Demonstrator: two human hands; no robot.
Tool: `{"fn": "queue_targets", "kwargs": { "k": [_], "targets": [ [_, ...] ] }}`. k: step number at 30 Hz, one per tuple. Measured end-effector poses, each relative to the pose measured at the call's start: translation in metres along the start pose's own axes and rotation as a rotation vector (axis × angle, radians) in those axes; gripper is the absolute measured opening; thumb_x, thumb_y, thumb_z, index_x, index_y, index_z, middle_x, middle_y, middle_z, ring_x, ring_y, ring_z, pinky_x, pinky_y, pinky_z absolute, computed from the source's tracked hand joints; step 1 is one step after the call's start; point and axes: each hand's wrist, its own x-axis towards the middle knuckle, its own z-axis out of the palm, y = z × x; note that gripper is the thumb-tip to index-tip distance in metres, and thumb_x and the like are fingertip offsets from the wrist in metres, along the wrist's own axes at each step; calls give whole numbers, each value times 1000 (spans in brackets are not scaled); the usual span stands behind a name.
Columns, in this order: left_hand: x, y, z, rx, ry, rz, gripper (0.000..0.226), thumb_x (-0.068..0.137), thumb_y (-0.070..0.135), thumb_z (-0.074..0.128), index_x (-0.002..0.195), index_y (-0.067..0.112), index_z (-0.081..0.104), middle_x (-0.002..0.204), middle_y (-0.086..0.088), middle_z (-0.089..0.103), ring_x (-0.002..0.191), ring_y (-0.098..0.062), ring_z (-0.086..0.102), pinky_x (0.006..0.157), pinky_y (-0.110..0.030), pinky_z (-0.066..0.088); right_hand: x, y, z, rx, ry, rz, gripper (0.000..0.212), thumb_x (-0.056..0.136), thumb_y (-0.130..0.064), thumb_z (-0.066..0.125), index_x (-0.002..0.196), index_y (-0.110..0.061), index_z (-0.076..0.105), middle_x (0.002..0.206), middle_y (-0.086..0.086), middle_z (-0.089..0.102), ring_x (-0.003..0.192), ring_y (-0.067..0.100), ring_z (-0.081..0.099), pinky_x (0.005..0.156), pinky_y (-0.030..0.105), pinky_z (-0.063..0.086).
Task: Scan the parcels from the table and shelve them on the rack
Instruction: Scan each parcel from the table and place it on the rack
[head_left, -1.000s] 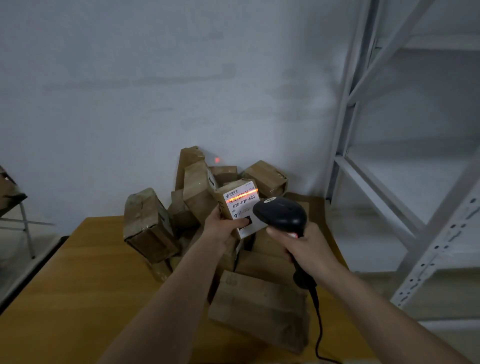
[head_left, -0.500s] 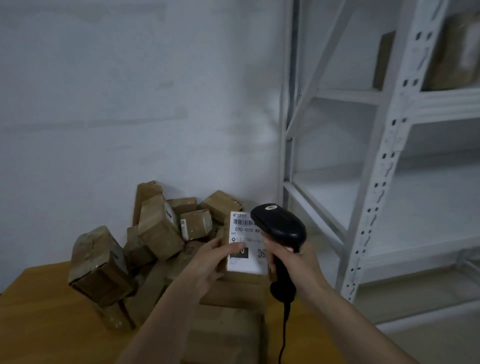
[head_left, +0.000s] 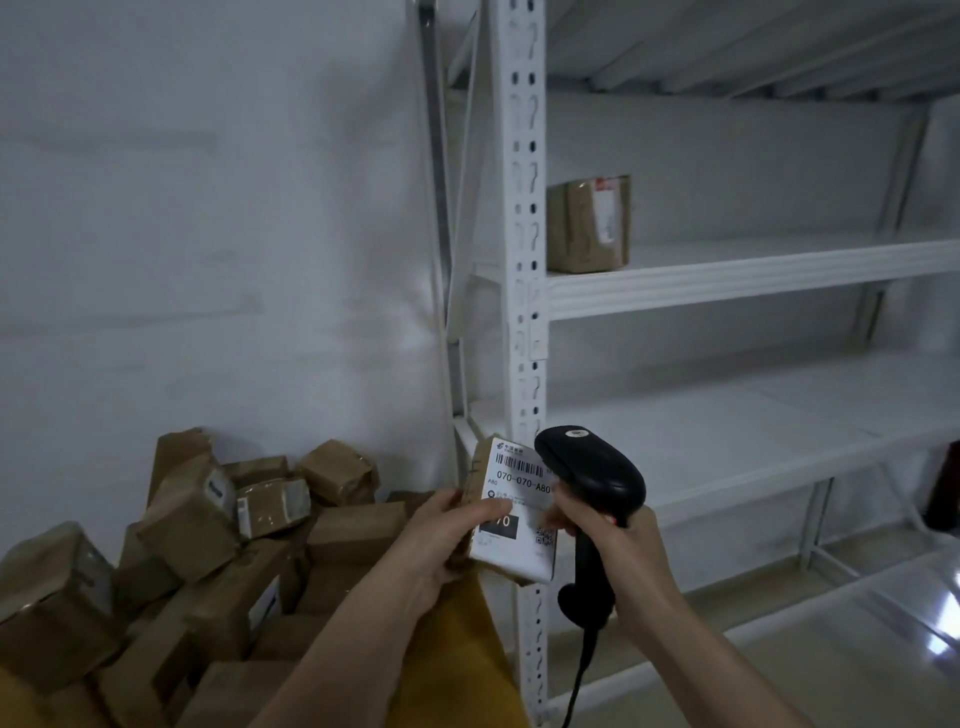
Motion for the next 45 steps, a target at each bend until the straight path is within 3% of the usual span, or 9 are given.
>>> {"fn": "queue_targets", "kwargs": {
  "k": [3,8,15,19,25,34,38,42,45],
  "targets": [
    [-5,17,41,26,45,62,50,71,25,83,116,19,63,94,-3,76,94,-24,71,92,-46,54,-3,-20,-30,25,22,-39,15,82,-22,73,93,-12,75,88,0,76,90,15,67,72,28,47],
    [-9,49,98,80,106,168,44,76,34,78,115,19,65,96,-1,76,93,-22,70,79,-38,58,2,-51,-70,78,46,-127,18,81,-25,74,97,-18,74,90,0,75,92,18,67,76,32,50],
    [-23,99,155,246,85,367,50,74,28,80,115,32,52,111,4,65,102,-17,63,89,-36,55,26,-96,-104,143,-4,-236,14,83,-18,72,97,-19,73,91,1,76,90,18,71,88,38,54],
    [-20,123,171,332,114,490,77,61,31,88,119,42,39,122,7,57,114,-16,57,97,-37,50,49,-119,-113,170,26,-282,13,80,-19,75,93,-20,74,89,3,76,94,23,70,90,40,54],
    [0,167,187,376,179,707,68,76,12,81,133,25,46,115,10,53,102,-9,57,71,-14,46,92,-158,-110,164,14,-346,13,80,-19,76,92,-24,73,98,9,74,99,26,69,97,50,50],
    [43,250,196,350,216,963,55,87,11,70,135,19,43,119,9,53,102,-5,55,86,-23,51,154,-231,-97,203,27,-481,20,81,-5,73,100,-10,69,99,11,74,97,25,70,89,43,56],
    [74,269,195,594,270,1053,55,88,21,69,137,21,45,133,6,54,125,-14,48,106,-40,43,180,-242,-95,212,71,-478,19,82,-6,72,99,-8,66,96,10,72,93,26,71,88,43,57],
    [95,274,197,799,346,1088,69,91,35,62,149,31,25,139,4,49,131,-21,38,111,-44,34,198,-238,-96,228,104,-449,13,83,-6,72,93,-9,65,89,6,71,87,25,71,88,42,57],
    [103,279,201,1055,452,1094,62,95,41,54,150,32,25,138,2,52,134,-23,31,119,-46,14,212,-232,-100,239,124,-406,15,83,-6,71,97,-8,64,91,7,70,84,25,72,88,43,57]
  ]
}}
